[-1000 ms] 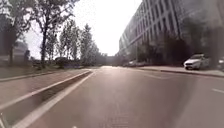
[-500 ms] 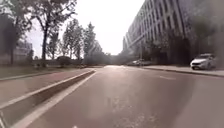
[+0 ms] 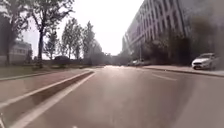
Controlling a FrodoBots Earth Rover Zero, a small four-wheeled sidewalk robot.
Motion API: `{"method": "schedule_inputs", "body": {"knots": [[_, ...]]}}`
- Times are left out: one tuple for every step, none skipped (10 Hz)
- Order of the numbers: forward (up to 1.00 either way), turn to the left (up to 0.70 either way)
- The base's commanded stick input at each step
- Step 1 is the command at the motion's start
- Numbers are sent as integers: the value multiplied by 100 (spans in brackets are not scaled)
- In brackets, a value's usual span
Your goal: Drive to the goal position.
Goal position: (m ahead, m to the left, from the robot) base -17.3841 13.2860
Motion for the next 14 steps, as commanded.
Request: {"method": "schedule_inputs", "body": {"knots": [[70, 0], [70, 0], [70, 0], [70, 0], [70, 0], [70, 0], [70, 0], [70, 0], [70, 0], [70, 5], [70, 10], [70, 14], [70, 14], [70, 14]]}}
